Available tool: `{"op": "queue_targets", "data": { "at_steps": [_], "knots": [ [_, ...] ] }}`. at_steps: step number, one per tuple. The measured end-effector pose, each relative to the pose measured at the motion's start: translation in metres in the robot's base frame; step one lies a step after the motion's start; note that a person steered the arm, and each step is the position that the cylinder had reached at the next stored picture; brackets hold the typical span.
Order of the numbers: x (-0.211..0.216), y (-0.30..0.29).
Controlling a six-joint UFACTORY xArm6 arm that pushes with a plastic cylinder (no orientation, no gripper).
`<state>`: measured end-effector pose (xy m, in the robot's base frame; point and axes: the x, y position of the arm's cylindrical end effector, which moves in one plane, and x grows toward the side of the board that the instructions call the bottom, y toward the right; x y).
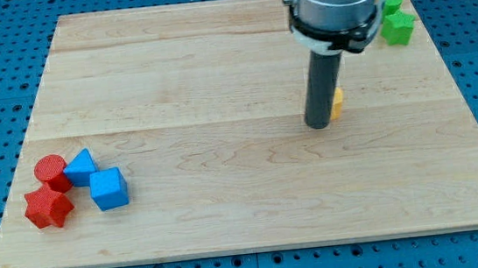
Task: Push the yellow hexagon to the bottom side of the green star
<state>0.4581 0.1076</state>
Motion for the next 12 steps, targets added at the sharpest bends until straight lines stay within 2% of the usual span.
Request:
{"op": "queue_targets", "data": {
  "at_steps": [1, 6, 8, 12],
  "knots": [
    [-0.015, 0.016],
    [-0.059, 0.015],
    [-0.083, 0.041],
    [-0.114, 0.041]
  ]
}}
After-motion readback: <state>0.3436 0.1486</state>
